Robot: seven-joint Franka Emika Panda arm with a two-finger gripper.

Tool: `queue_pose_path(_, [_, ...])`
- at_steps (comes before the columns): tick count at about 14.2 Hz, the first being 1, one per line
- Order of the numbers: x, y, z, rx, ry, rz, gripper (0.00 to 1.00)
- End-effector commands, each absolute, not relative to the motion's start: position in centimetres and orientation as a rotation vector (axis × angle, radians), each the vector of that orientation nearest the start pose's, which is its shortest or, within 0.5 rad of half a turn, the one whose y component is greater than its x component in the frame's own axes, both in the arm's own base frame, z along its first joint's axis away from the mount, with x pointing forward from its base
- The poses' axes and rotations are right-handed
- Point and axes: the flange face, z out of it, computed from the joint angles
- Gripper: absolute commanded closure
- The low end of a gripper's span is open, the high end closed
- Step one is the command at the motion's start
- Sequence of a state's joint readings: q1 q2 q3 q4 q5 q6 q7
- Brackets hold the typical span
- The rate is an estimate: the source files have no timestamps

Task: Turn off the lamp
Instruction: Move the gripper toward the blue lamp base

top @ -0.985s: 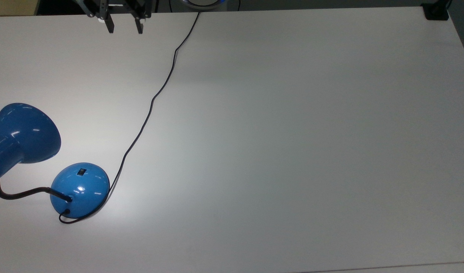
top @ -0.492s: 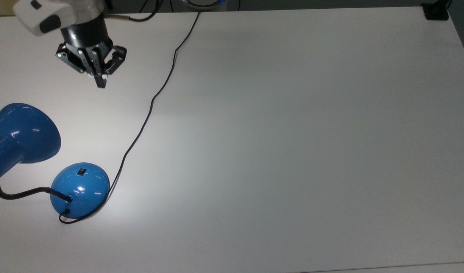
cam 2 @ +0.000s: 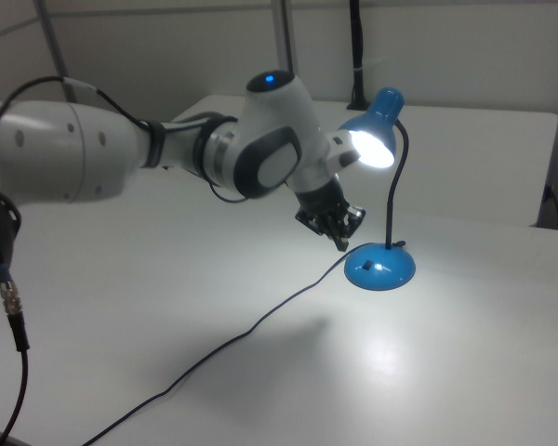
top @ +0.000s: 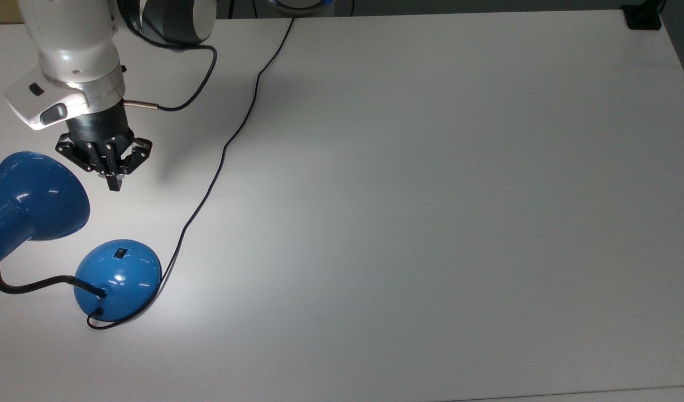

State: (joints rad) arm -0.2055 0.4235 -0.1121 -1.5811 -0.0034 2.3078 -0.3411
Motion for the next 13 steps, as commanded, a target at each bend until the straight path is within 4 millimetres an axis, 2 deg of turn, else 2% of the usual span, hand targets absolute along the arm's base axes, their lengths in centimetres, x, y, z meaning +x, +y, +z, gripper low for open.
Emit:
queue_pose_path(1, [68.4,-22.3,38.4,-3.257,-0.080,-0.513,1.00])
queue_pose_path(2, [68.4,-22.9,37.1,-3.260,-0.067,-0.505,1.00])
queue_pose_path(4, [69.3,-23.2,36.3,-3.264,-0.062,-0.519,1.00])
queue_pose_path(8, [70.4,-23.1,36.1,-3.263,-0.048,-0.564,1.00])
queue_pose_path(13, [71.7,-22.8,34.2,-3.250,0.028,-0.653,1.00])
